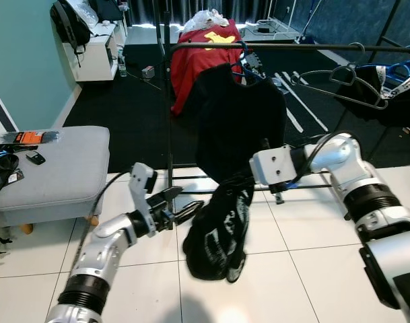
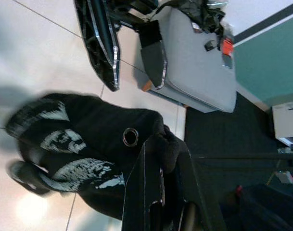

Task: Hang hanger

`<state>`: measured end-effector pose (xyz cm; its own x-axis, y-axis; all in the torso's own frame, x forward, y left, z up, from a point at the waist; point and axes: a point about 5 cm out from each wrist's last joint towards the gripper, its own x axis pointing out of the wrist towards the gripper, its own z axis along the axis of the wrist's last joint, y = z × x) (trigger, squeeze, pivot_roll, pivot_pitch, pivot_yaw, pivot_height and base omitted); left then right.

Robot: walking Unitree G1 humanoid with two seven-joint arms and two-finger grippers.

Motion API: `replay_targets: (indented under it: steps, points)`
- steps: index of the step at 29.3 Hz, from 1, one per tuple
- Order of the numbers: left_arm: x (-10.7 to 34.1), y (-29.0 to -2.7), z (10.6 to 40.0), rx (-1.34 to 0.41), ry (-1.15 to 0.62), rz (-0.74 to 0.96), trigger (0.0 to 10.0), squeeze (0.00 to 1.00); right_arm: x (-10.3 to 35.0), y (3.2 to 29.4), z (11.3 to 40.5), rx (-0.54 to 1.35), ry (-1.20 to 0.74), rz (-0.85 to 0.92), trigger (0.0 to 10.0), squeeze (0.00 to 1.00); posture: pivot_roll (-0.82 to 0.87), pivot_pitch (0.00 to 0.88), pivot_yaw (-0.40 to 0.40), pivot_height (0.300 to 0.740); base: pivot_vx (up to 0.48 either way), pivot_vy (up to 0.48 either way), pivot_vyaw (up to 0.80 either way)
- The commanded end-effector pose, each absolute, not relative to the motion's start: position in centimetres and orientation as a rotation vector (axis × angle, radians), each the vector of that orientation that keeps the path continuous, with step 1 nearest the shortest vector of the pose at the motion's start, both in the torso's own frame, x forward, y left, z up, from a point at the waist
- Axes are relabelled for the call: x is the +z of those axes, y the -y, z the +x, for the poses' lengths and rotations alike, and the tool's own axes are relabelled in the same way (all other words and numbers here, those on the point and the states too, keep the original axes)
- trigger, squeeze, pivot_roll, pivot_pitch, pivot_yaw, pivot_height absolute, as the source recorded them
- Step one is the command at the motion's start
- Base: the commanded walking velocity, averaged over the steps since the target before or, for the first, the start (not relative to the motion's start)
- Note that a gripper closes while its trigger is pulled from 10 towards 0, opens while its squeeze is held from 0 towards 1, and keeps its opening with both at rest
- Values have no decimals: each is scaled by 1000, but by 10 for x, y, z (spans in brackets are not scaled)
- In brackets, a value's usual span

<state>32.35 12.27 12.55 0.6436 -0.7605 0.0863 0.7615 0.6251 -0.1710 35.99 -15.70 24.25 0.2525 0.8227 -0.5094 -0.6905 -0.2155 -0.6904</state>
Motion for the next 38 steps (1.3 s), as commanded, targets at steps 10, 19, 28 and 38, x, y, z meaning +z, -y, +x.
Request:
replay_targets:
  steps: [10,19,28,38]
  points:
    - [116,-113,320,-932,-8,-43,10000,0,263,144,366,1363,259,-1133,0,0,-92,58,-49,740,0,0,0]
    - [114,-94,320,-975,12,41,10000,0,280,126,368,1375,346,-1077,0,0,-96,61,-67,740,0,0,0]
    - [107,-81,321,-975,13,70,10000,0,283,120,368,1387,367,-1034,0,0,-94,56,-60,740,0,0,0]
    - [110,-88,330,-899,42,81,10000,0,279,120,367,1418,359,-1019,0,0,-97,57,-56,740,0,0,0]
